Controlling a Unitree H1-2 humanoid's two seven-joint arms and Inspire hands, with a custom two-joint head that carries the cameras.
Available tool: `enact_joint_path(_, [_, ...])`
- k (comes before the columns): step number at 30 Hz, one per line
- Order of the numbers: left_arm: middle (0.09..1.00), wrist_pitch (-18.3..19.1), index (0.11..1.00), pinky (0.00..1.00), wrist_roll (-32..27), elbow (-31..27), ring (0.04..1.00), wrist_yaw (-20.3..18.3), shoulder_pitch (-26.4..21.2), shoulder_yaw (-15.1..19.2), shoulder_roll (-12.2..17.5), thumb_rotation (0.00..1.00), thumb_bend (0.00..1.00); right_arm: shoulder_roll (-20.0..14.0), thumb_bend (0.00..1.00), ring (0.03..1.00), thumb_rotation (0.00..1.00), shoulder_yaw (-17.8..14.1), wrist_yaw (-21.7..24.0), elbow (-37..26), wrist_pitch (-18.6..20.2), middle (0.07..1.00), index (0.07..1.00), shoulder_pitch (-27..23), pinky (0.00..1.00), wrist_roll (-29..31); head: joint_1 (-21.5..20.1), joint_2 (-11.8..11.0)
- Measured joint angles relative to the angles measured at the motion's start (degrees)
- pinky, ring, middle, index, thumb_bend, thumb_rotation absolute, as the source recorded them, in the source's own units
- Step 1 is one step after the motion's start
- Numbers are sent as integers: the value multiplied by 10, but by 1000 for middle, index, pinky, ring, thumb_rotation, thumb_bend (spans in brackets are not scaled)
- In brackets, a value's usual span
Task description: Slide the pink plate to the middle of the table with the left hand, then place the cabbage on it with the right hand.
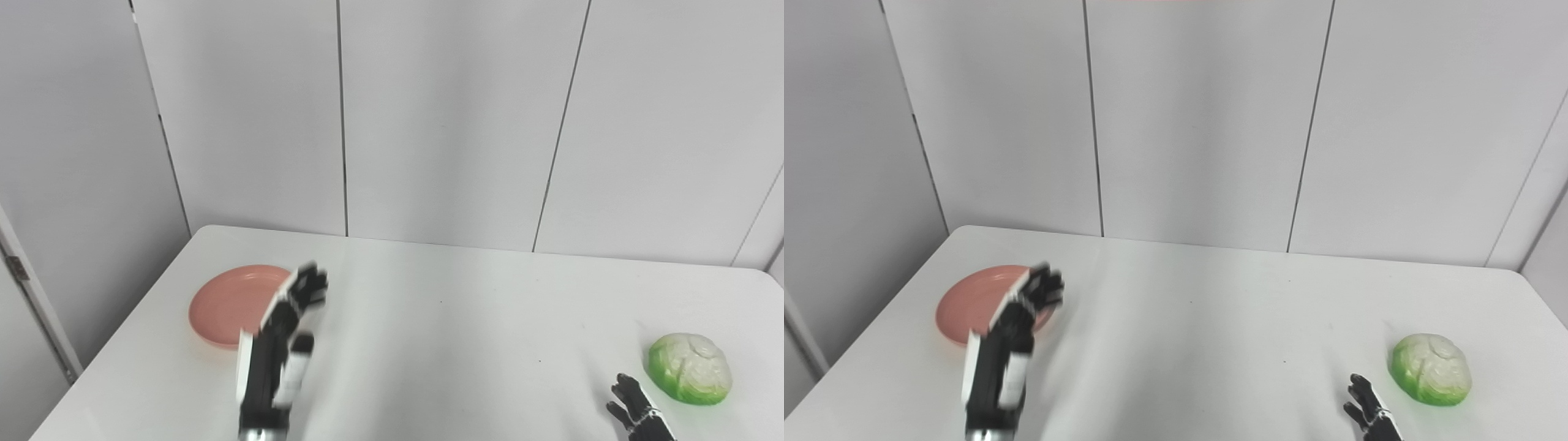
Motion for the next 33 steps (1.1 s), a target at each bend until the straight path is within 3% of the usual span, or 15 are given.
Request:
enact_joint_path(5, [768,16,745,733,-46,7,758,-37,-51,58,22,921,953,0,631,900,654,3,-5,-2,0,909,878,0,834,-3,-3,0])
enact_joint_path(10, [771,37,741,733,-93,53,759,-73,-108,107,55,877,976,-1,642,879,651,3,-11,-1,0,893,875,1,798,-2,-3,1])
enact_joint_path(18, [820,65,771,744,-138,108,811,-106,-162,146,82,878,951,-1,641,859,653,7,-11,-2,0,873,877,1,766,-2,1,2])
enact_joint_path(25, [849,75,792,739,-175,211,830,-140,-197,182,134,890,961,-2,626,846,637,7,-13,-3,0,864,871,2,744,-2,1,4])
enact_joint_path(33, [844,78,815,733,-200,388,819,-156,-243,221,155,908,923,-2,626,835,646,8,-13,-5,0,862,869,3,727,-2,3,9])
